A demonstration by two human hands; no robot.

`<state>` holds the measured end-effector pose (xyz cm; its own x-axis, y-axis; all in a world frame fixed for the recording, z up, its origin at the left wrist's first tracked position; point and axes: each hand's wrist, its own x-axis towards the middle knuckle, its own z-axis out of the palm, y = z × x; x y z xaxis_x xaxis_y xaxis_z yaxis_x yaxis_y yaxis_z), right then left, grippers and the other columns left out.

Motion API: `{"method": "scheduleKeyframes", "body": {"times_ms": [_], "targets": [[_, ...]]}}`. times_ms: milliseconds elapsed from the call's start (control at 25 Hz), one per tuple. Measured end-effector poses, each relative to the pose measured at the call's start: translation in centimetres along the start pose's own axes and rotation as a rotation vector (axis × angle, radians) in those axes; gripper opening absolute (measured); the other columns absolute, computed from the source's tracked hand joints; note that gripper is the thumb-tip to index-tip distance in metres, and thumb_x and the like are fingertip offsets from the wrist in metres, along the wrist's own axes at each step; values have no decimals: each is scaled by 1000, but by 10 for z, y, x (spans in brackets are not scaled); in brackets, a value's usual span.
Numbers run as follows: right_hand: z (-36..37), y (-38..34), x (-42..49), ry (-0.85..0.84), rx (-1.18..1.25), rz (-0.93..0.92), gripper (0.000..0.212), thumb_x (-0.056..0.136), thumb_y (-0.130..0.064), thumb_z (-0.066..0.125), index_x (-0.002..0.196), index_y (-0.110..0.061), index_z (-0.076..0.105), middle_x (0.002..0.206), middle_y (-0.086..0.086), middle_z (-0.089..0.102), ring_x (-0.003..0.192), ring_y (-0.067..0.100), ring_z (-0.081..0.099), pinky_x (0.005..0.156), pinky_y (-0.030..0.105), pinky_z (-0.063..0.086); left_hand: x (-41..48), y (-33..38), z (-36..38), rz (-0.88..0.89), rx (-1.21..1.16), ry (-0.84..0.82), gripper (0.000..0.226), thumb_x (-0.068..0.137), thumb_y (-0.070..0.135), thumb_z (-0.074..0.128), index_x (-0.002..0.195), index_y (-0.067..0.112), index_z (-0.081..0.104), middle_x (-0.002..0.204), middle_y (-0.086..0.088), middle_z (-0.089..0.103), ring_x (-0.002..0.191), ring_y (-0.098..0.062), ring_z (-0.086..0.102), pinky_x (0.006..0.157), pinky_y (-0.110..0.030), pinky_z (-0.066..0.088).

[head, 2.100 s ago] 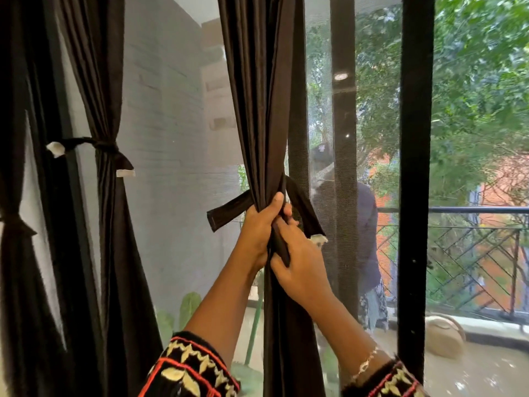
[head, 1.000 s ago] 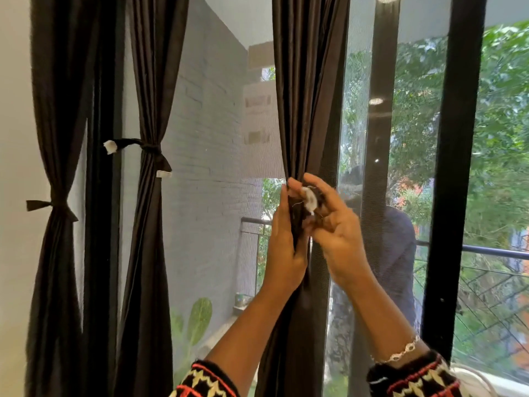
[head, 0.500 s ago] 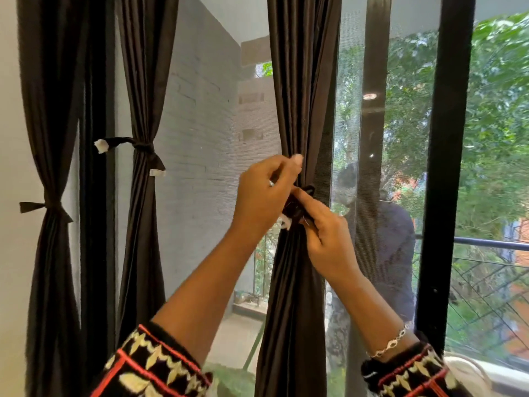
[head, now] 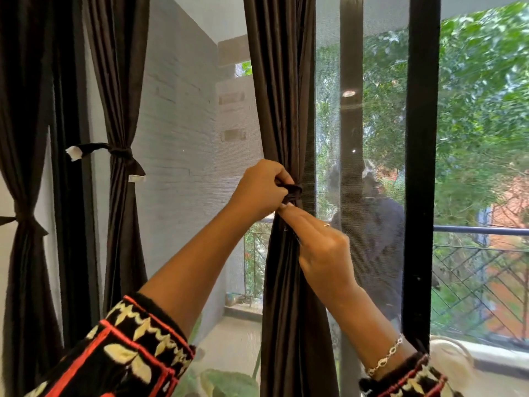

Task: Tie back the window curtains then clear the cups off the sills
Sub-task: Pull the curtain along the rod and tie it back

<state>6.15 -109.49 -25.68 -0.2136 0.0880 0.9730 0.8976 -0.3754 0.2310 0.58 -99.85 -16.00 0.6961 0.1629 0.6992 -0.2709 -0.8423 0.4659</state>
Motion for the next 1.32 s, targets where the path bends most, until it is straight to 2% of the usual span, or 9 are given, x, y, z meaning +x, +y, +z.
{"method": "scheduleKeyframes", "body": {"times_ms": [200,280,360,480,600,800,960,1160,1320], "targets": [[-13,6,24,25,-64,-11,18,87,-12,55,81,0,67,66,8,66,52,24,61,43,36,51,-5,-18,-2,100,-215,-2,7,83,1,61,81,7,59,80,-10,62,71,-13,59,66,-24,48],[-12,14,44,1,-29,37,24,89,-21,53,77,-1,60,64,8,61,50,23,55,43,37,48,-9,-23,-2,135,-258,-19,11,88,3,54,79,10,56,71,-5,58,54,0,50,54,-13,38],[-7,24,61,-57,73,114,30,89,-29,46,82,-1,56,73,7,60,60,24,55,52,38,47,-15,-27,-1,145,-348,-15,17,90,2,48,77,12,53,66,-4,52,48,-1,43,50,-15,34],[4,33,76,-114,97,136,30,87,-31,43,84,-3,52,71,-4,48,59,15,44,52,26,32,-26,-33,5,183,-423,4,10,81,14,52,89,12,47,74,-5,60,60,-8,57,57,-22,48],[14,35,81,-131,81,164,28,86,-32,48,82,-4,52,65,-10,45,53,11,40,48,16,26,-28,-38,16,269,-203,119,32,80,18,57,101,14,33,89,-12,65,73,-29,64,65,-48,53],[18,41,84,-208,141,321,23,81,-25,68,77,-17,46,48,-13,37,41,5,38,46,14,28,-32,-34,26,286,71,367,30,86,9,57,114,3,46,94,-14,63,67,-29,62,55,-39,52],[12,39,89,-253,179,368,33,75,-25,75,82,-18,44,47,-10,40,44,4,43,49,17,34,-29,-38,37,500,417,522,24,84,13,46,96,-3,60,79,-13,61,42,-21,52,33,-25,42],[-8,27,74,-100,293,525,17,88,-26,61,88,-11,54,64,7,64,59,18,63,59,37,52,-28,-42,32,475,528,514,9,75,3,69,79,1,61,79,-13,56,40,-17,40,34,-21,31],[-18,-3,38,-65,720,845,22,94,-17,51,81,-1,59,59,5,62,49,9,58,46,20,48,-25,-43,26,465,633,516,11,69,1,67,65,4,56,87,-9,60,40,-14,33,34,-22,24]]}}
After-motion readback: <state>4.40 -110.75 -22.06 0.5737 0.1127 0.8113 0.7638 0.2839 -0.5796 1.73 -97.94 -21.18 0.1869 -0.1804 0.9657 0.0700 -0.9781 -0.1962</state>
